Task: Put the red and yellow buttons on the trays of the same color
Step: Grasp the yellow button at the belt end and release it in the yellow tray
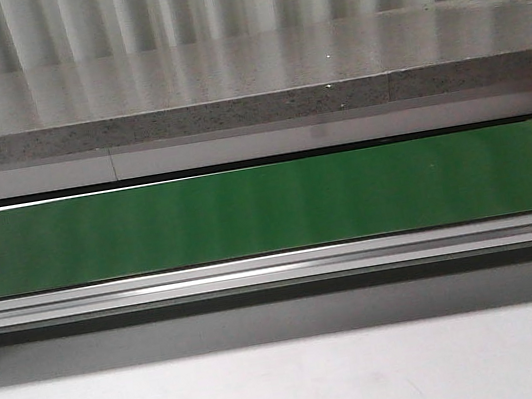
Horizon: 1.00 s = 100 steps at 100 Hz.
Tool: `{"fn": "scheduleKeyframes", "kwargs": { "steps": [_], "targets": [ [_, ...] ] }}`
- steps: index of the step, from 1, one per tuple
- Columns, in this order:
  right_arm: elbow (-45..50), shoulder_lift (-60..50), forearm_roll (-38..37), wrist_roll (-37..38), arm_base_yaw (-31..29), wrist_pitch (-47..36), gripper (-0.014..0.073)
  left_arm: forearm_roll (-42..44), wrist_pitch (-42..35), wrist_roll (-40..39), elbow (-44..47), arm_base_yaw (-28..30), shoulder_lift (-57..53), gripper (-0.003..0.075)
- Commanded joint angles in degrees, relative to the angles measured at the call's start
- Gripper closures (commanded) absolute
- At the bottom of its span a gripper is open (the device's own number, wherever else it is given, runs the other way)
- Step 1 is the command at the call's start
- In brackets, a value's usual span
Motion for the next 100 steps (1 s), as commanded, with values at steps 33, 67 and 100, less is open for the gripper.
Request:
{"fn": "scheduleKeyframes", "kwargs": {
  "steps": [33,67,100],
  "targets": [
    [12.7,-10.7,-1.0,0.4,-23.1,-9.6,0.0473,-0.7,-3.7,-0.1,-1.4,-0.5,0.1,0.074],
    [22.0,-10.3,-0.6,3.5,-32.2,-24.4,0.0473,-0.7,-3.7,-0.1,-1.4,-0.5,0.1,0.074],
    [24.8,-3.1,2.2,4.2,-32.2,-32.0,0.0471,-0.7,-3.7,-0.1,-1.4,-0.5,0.1,0.074]
  ]
}}
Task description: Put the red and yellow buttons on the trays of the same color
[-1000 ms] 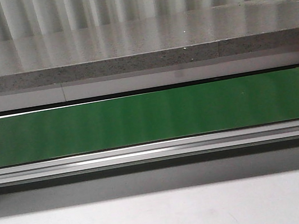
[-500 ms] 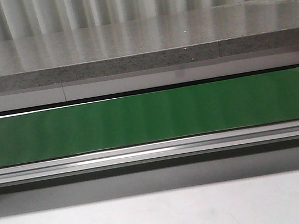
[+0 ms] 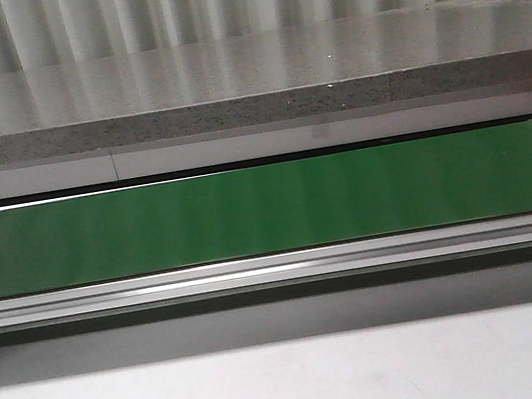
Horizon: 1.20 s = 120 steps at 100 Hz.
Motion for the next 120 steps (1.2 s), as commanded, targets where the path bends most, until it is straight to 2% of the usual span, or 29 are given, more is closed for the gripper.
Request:
{"fn": "scheduleKeyframes", "kwargs": {
  "steps": [1,10,29,40,58,81,101,110,120],
  "targets": [
    [-1.2,0.9,0.7,0.2,-0.4,-4.4,0.047,-0.7,-3.7,-0.1,-1.4,-0.5,0.1,0.074],
    [-1.2,3.3,1.9,0.2,-0.4,-4.8,0.0433,-0.7,-3.7,-0.1,-1.4,-0.5,0.1,0.074],
    [-1.2,5.6,2.0,0.2,-0.4,-5.1,0.0207,-0.7,-3.7,-0.1,-1.4,-0.5,0.1,0.074],
    [-1.2,5.5,2.1,0.2,-0.4,-5.1,0.0146,-0.7,-3.7,-0.1,-1.4,-0.5,0.1,0.074],
    [-1.2,3.1,2.1,0.2,-0.4,-5.1,0.0146,-0.7,-3.7,-0.1,-1.4,-0.5,0.1,0.074],
    [-1.2,-5.1,0.8,-0.1,-0.3,-4.5,0.0146,-0.7,-3.7,-0.1,-1.4,-0.5,0.1,0.074],
    [-1.2,-12.4,0.7,-0.5,5.3,-3.0,0.0151,-0.7,-3.7,-0.1,-1.4,-0.5,0.1,0.074],
    [-1.2,-14.1,0.7,-2.0,9.6,-1.7,0.0217,-0.7,-3.7,-0.1,-1.4,-0.5,0.1,0.074],
    [-1.2,-15.5,0.7,-2.5,15.8,-0.2,0.0388,-0.7,-3.7,-0.1,-1.4,-0.5,0.1,0.074]
  ]
}}
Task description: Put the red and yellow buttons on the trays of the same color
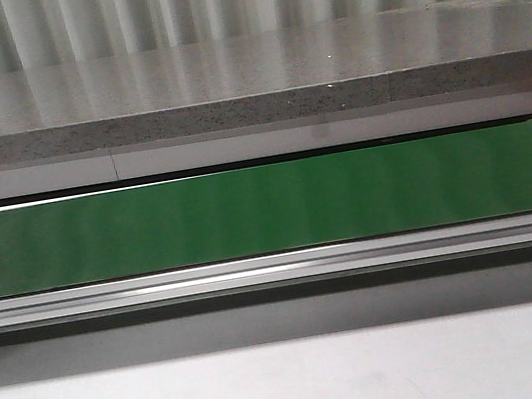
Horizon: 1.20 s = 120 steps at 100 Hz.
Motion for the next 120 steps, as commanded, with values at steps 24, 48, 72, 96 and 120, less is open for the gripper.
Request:
{"fn": "scheduleKeyframes", "kwargs": {
  "steps": [24,48,72,96,120],
  "targets": [
    [-1.2,-5.1,-0.8,-1.7,18.4,-0.6,0.0657,-0.7,-3.7,-0.1,-1.4,-0.5,0.1,0.074],
    [-1.2,-9.9,-0.8,-2.9,27.4,-1.3,0.066,-0.7,-3.7,-0.1,-1.4,-0.5,0.1,0.074],
    [0.7,-16.9,-0.9,-8.8,32.3,-5.5,0.066,-0.7,-3.7,-0.1,-1.4,-0.5,0.1,0.074],
    [4.9,-24.5,-1.4,-12.2,32.4,-9.1,0.066,-0.7,-3.7,-0.1,-1.4,-0.5,0.1,0.074],
    [8.6,-32.2,-2.9,-14.2,32.4,-9.2,0.0659,-0.7,-3.7,-0.1,-1.4,-0.5,0.1,0.074]
  ]
}}
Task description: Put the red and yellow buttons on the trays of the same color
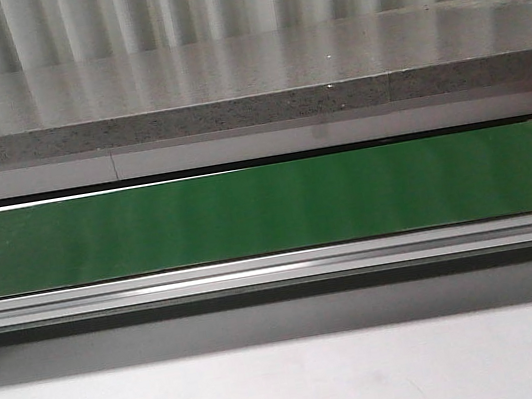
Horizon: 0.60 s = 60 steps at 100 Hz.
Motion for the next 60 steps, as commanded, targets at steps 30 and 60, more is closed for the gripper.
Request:
{"fn": "scheduleKeyframes", "kwargs": {
  "steps": [30,60],
  "targets": [
    [6.6,-14.4,-1.1,-1.6,0.0,-7.6,0.0659,-0.7,-3.7,-0.1,-1.4,-0.5,0.1,0.074],
    [18.2,-25.9,-1.1,-1.6,-0.2,-11.7,0.0659,-0.7,-3.7,-0.1,-1.4,-0.5,0.1,0.074]
  ]
}}
